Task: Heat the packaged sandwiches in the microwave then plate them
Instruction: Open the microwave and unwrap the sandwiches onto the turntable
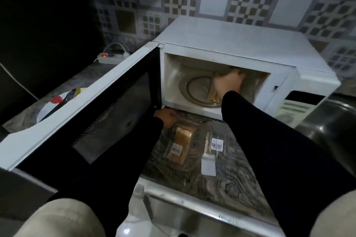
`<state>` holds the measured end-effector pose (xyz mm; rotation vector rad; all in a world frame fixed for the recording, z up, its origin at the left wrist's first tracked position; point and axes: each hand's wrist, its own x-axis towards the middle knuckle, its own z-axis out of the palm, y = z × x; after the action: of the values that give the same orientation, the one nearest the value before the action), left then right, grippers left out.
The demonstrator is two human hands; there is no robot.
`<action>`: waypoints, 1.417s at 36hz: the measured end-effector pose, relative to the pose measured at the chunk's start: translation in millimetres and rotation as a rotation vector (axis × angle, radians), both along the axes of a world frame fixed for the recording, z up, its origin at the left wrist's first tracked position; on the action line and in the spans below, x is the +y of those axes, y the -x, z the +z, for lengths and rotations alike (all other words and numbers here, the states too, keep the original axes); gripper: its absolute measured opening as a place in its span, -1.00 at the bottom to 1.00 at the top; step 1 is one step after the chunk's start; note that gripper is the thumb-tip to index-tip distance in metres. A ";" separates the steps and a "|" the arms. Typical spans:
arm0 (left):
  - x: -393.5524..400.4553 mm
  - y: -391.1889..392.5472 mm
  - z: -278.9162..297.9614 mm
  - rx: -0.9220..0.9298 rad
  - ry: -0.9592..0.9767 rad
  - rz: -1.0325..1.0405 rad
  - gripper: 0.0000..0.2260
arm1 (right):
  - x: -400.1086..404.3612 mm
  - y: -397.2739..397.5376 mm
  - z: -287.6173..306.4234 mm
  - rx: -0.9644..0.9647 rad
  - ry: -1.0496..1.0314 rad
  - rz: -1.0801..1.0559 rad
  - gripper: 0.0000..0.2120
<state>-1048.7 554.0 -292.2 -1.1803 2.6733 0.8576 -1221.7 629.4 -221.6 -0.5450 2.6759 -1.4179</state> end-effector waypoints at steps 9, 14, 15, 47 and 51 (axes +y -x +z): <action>29.1 -39.7 -0.8 -0.091 0.110 -0.025 -0.64 | 38.6 -99.6 -2.5 0.332 -0.158 0.390 -0.87; 37.0 -54.0 -28.6 -0.159 0.117 -0.041 -0.61 | 59.5 -143.5 -33.3 0.220 -0.332 0.661 -0.88; 29.7 -51.6 -45.2 -0.157 0.118 -0.059 -0.58 | 63.0 -150.6 -40.7 0.213 -0.407 0.696 -0.86; 61.9 -93.6 -49.3 0.030 0.045 0.054 -0.56 | 88.8 -183.0 -91.5 0.164 -0.721 0.716 -0.77; 63.7 -90.9 -44.2 0.003 0.057 0.053 -0.52 | 89.8 -178.8 -88.3 0.176 -0.718 0.717 -0.82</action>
<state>-957.8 617.8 -336.4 -1.2683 2.6975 0.7956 -1042.9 719.2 -309.9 -1.3610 2.4293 -0.2170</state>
